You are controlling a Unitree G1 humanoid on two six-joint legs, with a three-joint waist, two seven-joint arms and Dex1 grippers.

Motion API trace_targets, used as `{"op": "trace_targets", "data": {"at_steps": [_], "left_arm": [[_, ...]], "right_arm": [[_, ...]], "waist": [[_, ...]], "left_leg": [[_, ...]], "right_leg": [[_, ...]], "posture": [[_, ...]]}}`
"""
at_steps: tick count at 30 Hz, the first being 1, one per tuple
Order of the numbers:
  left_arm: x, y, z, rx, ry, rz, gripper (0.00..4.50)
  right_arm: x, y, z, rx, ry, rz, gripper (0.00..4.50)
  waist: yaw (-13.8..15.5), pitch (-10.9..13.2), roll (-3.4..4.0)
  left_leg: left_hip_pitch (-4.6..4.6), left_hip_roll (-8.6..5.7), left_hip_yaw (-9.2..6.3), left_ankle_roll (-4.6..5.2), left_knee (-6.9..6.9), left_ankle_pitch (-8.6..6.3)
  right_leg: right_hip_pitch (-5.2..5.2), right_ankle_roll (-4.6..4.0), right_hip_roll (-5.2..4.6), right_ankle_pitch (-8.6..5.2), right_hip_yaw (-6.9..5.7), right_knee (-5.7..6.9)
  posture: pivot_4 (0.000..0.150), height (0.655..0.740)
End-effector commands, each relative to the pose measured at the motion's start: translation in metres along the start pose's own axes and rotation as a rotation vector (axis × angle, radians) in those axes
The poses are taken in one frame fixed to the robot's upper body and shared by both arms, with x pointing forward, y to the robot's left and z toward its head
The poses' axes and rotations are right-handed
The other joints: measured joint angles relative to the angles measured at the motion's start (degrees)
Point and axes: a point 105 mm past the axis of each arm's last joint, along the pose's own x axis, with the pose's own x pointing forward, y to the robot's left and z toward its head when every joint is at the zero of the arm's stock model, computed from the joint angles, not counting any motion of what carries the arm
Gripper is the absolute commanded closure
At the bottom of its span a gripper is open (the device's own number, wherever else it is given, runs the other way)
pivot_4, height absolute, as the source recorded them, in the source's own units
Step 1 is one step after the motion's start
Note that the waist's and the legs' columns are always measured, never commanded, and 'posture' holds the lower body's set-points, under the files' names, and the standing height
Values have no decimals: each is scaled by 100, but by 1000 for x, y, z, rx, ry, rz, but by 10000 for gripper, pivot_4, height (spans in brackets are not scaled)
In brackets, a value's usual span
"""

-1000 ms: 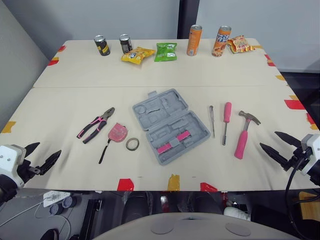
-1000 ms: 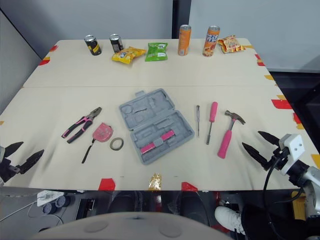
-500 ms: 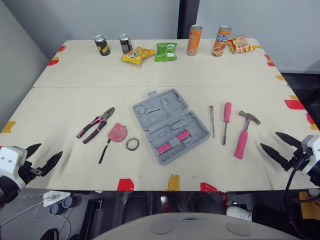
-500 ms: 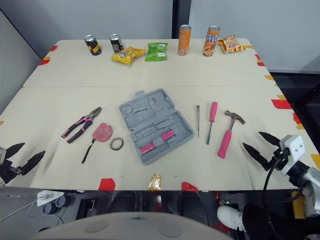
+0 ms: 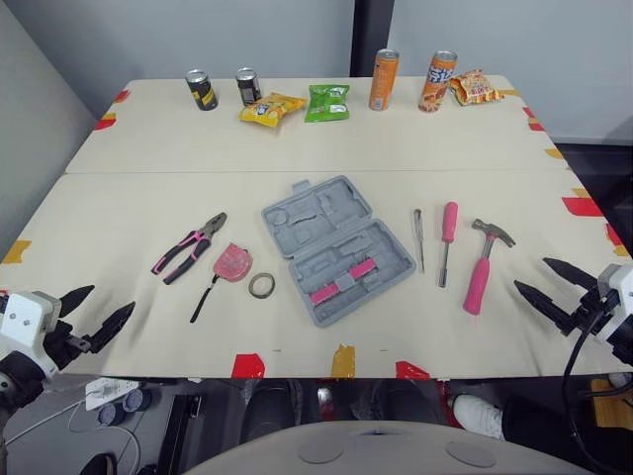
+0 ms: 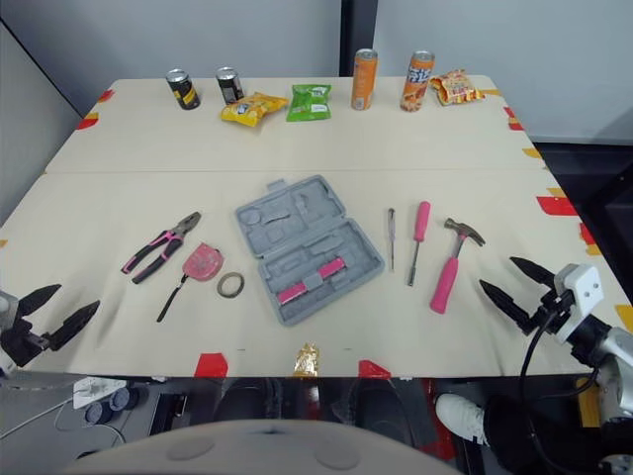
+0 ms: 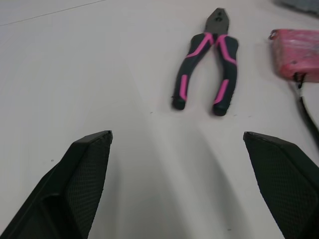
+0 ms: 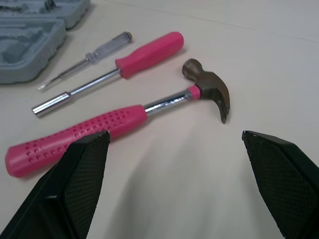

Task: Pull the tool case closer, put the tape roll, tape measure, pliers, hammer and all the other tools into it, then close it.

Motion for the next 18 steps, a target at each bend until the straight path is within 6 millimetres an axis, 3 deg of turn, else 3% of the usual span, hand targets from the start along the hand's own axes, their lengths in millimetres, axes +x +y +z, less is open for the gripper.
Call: {"op": "trace_targets", "data": {"at_steps": [1,6,11,14,18], "left_arm": [[5,-15,17,5,-46,-72,503],[16,-41,29,16,-54,-174,503],[36,-70,44,3,-70,-299,503],[46,-84,50,-1,-71,-377,7849],[59,-89,51,3,-62,-434,21832]], "right_arm": [[11,-3,30,-51,-61,24,0],[34,7,44,-72,-51,94,0],[73,19,69,-109,-43,202,0],[96,24,79,-134,-3,269,7703],[125,38,85,-185,65,368,21164]], "waist": [[4,-1,0],[29,0,1],[2,4,7],[-9,5,10],[-2,6,10]], "left_leg": [[1,0,0,0,0,0],[4,0,-3,-14,0,8],[4,0,0,-32,0,18],[2,-1,4,-55,-2,31],[4,0,4,-65,-4,37]], "right_leg": [[1,0,0,0,-1,1],[-1,0,2,0,-2,1],[-7,1,4,1,2,5],[-20,2,5,1,7,21],[-28,21,12,11,6,38]], "posture": [[1500,7400],[1500,7400],[1500,7400],[1500,7400],[1500,7400]]}}
